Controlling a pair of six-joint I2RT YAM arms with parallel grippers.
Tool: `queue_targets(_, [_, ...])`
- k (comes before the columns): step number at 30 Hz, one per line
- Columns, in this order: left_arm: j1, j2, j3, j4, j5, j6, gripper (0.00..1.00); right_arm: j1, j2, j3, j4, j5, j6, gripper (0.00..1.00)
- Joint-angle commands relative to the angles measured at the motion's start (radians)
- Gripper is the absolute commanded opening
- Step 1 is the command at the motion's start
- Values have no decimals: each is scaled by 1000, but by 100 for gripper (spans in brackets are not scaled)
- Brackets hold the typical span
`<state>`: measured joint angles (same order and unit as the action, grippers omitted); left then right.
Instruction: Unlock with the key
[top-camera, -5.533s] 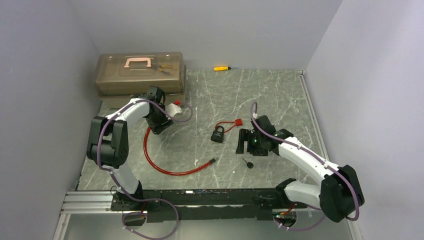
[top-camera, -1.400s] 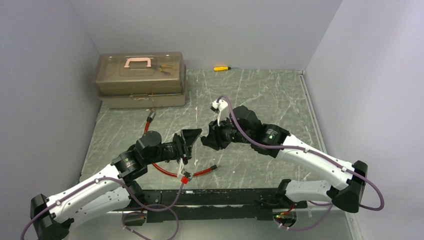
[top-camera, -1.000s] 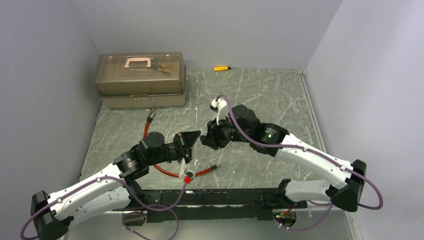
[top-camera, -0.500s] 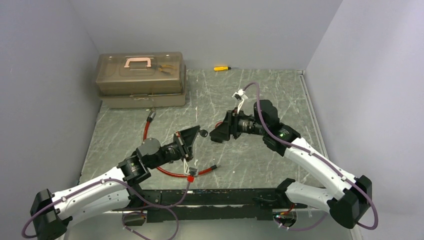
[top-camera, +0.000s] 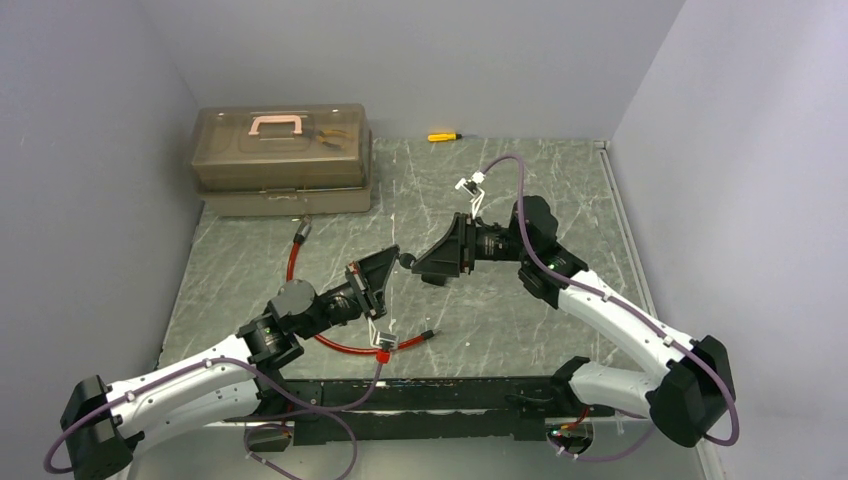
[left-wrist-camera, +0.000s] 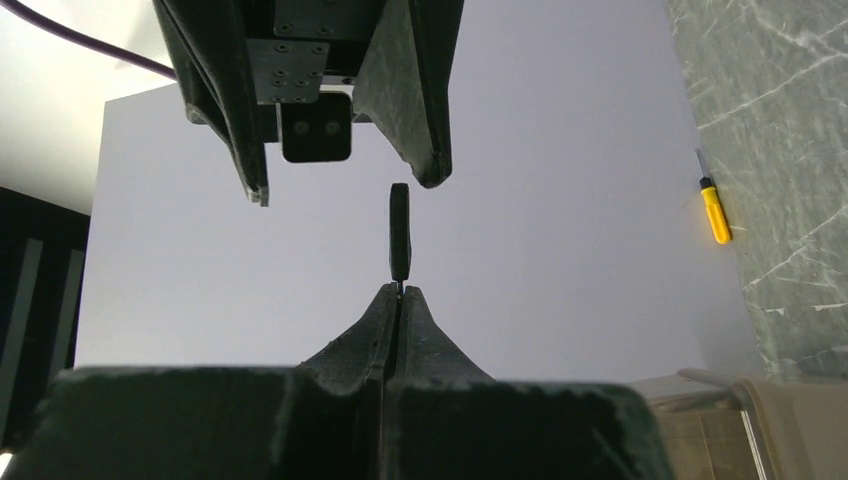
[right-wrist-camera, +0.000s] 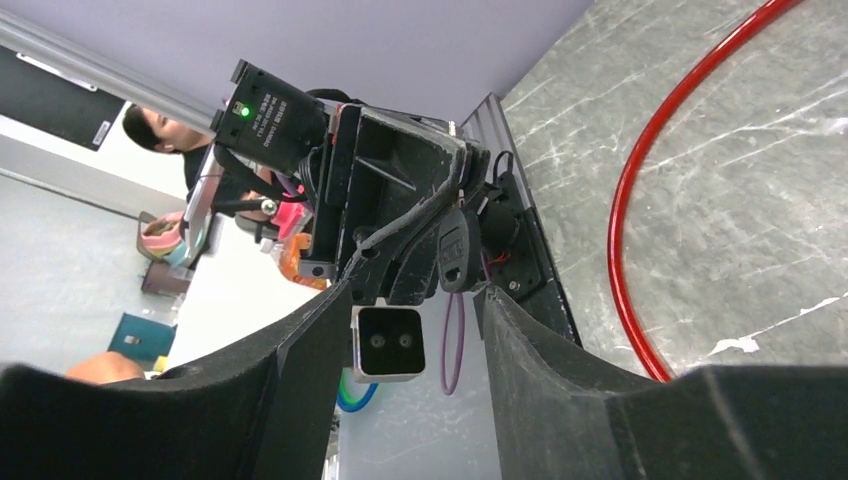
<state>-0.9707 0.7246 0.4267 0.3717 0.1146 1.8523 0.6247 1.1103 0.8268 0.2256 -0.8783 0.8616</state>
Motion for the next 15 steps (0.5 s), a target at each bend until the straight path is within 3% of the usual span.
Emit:
queue_targets(1, [-10,7,-4,69,-11,37,0,-5,23,1,121,-38,55,52])
queue_targets(11, [-16,21,-3,87,-9,54,0,-6,74,-17,222,-12,111,38])
queue_targets(15, [-17,24,2,85,-13,54,0,-4,87,-25,273,2,140,20])
